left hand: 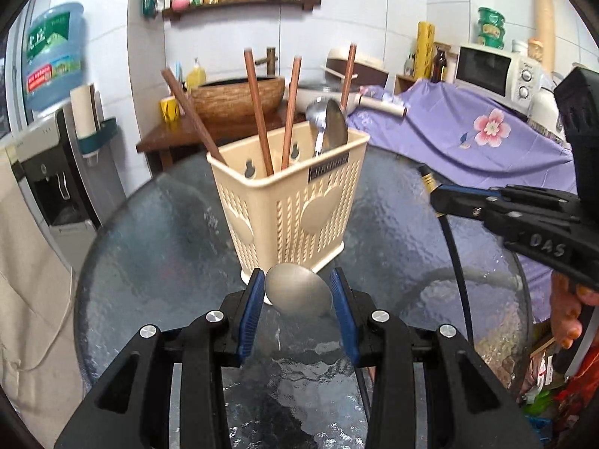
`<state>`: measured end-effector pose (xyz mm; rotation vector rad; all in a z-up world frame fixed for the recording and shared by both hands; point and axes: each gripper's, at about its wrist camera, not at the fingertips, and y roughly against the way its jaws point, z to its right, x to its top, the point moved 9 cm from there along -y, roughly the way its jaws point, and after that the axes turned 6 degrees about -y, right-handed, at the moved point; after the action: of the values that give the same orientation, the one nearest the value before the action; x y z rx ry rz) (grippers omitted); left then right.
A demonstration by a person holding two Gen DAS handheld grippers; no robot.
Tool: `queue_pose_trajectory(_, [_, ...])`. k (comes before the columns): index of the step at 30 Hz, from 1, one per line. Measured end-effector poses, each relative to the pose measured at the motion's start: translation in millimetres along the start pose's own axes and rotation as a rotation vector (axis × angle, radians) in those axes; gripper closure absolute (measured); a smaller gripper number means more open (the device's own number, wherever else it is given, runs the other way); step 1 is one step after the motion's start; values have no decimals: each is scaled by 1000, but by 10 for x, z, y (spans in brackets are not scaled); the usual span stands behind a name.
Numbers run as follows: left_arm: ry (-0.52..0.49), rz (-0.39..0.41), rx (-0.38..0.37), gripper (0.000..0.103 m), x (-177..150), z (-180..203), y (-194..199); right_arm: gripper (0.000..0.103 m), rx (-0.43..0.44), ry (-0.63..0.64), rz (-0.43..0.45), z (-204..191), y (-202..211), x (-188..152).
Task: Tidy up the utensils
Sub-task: 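Grasp a steel spoon with the left gripper while the right grasps a gold-tipped black chopstick, then carry the spoon and black chopstick over the holder and release them inside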
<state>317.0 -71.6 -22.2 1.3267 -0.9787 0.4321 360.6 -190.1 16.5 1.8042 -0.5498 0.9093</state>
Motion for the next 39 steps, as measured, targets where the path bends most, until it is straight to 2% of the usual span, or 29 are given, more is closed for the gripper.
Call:
queue_pose_trajectory(9, [-13,48,10,67,102,59,168,96,30,34,52,-112,383,134])
queue_pose_trajectory(27, [-22,103,38,67,323,-40,420,96,72,48,85,-241,582,297])
queue_pose_trajectory(31, [-19,110,30,67,414,-77,464,96,67,63,103,-295,616,386])
queue_pose_trajectory(39, [-26,150,71,67,717,-245,604,96,102,81,112,-435,667,701])
